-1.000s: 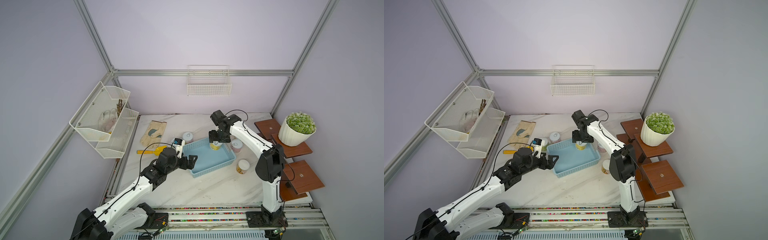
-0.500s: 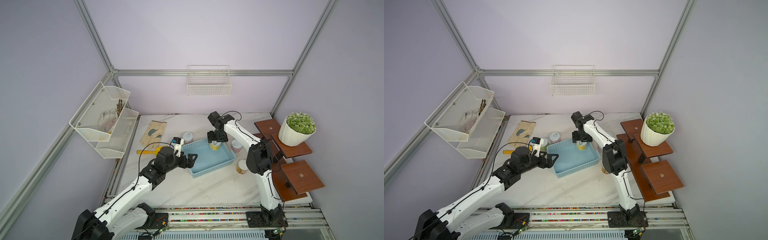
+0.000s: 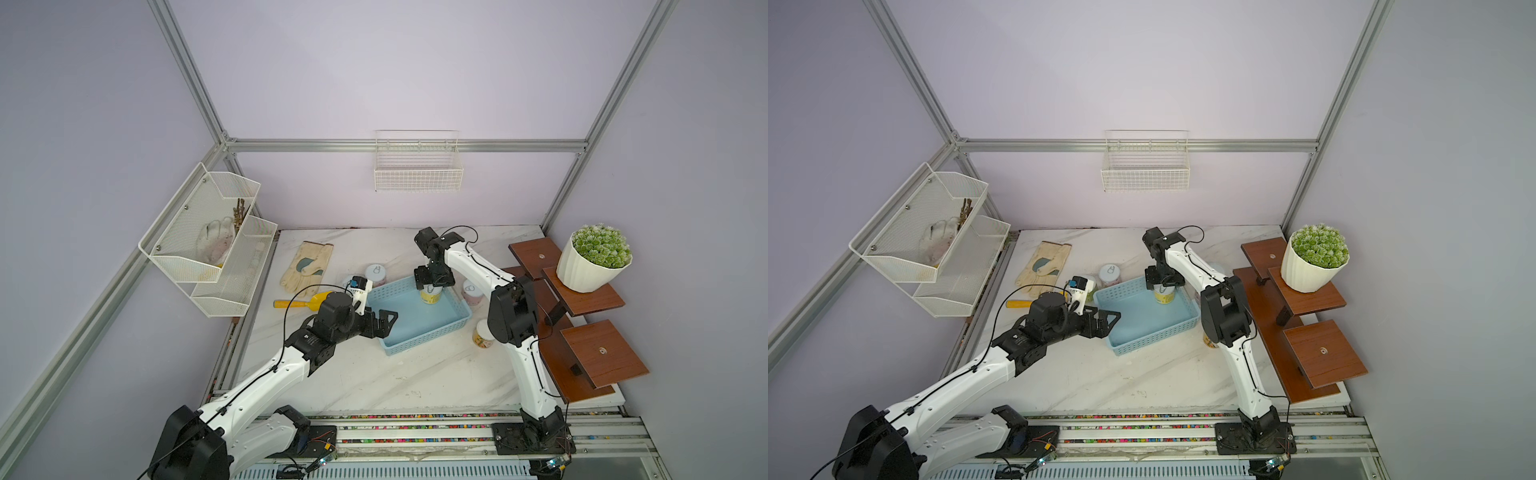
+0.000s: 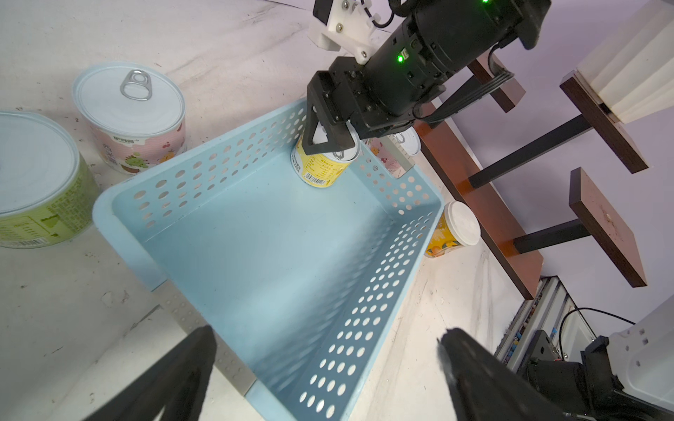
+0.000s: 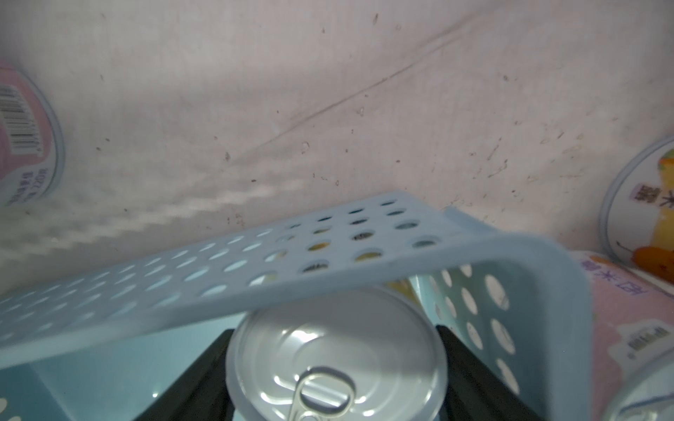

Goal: Put the canned food in the basket
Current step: Place the canned food in the basket.

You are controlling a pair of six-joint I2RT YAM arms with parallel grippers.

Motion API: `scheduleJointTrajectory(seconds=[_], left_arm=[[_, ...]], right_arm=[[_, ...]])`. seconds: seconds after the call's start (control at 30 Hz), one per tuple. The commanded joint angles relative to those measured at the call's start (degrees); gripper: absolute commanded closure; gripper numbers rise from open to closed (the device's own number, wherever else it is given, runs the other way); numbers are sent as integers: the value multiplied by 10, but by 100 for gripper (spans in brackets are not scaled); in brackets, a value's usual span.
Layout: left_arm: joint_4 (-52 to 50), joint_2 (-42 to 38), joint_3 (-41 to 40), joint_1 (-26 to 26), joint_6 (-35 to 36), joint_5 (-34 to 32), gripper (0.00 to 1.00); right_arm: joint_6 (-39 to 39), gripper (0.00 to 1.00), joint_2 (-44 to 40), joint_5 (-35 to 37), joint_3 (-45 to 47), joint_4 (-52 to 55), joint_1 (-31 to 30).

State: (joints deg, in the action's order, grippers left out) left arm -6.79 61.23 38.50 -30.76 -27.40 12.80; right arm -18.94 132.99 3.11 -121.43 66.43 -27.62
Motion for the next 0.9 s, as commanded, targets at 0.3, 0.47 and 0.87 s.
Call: scheduleJointTrajectory(seconds=[0.3, 0.47, 0.87], left_arm=[[-10, -16, 13, 4, 20, -28, 0], [-31, -17, 22, 3, 23, -49, 0], [-198, -10, 116, 4, 44, -156, 0]], right_arm=[[-8, 4, 10, 8, 6, -33, 5], [-11, 1, -14, 6, 8, -33, 5], [3, 1, -236, -9, 228, -135, -9]])
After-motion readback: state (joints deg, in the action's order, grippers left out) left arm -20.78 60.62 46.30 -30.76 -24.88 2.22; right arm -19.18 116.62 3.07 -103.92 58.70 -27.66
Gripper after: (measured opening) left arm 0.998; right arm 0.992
